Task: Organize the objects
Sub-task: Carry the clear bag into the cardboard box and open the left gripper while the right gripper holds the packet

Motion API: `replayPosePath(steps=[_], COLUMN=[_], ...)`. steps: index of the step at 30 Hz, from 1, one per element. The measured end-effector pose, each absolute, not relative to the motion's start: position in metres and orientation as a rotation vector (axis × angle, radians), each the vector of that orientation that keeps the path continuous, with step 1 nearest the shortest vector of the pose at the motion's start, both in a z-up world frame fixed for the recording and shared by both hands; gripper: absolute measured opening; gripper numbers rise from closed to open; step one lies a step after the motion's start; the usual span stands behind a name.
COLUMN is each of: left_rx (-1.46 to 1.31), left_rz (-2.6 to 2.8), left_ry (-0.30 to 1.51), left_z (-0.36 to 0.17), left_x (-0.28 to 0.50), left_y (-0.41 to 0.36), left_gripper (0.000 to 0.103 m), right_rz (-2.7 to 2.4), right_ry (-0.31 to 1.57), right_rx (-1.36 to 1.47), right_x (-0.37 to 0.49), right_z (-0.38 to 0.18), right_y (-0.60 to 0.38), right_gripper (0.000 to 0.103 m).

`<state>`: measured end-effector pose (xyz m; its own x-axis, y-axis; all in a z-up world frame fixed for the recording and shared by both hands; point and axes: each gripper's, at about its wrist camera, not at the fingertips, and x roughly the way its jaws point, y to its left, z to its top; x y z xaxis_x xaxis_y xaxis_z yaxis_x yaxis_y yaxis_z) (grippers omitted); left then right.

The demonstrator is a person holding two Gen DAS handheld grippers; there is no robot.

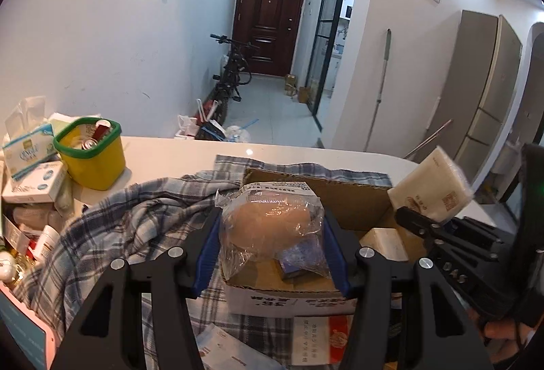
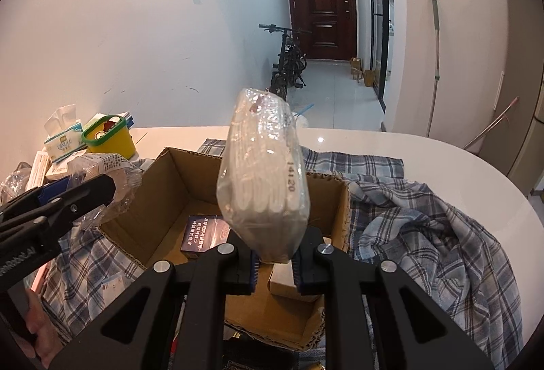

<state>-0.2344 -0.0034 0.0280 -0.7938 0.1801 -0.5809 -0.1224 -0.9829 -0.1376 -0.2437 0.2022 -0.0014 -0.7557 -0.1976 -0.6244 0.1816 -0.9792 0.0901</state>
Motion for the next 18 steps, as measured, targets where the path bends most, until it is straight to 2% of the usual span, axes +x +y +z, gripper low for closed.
replayPosePath(steps=[12,14,16,18], left_rx=[-0.973,-0.951,-0.935,-0.901], left_rz=[2.836,2.84,2.851,2.878], left_ry=[0.062,0.088,0.079,0.054], left_z=[0.006,0.008,0.011,0.015], left_x=[-0.242,-0.24,-0.238,-0.235], left_y=[0.019,0.022,0.023,0.019], left_gripper=[0.058,0.068,0.093,0.093], right_rz=[-2.749,-2.754,-2.762,-2.769], right_ry=[-0.028,-0.02,-0.026,-0.035], right_rx=[1.016,1.008,0.996,0.986], right_x=[-0.247,-0.246,-0.244,-0.243], right_z=[-0.009,-0.008,-0.006,-0.005], right_y=[0.201,0.201,0.202,0.204], right_gripper=[0.015,0.015,0.015,0.015])
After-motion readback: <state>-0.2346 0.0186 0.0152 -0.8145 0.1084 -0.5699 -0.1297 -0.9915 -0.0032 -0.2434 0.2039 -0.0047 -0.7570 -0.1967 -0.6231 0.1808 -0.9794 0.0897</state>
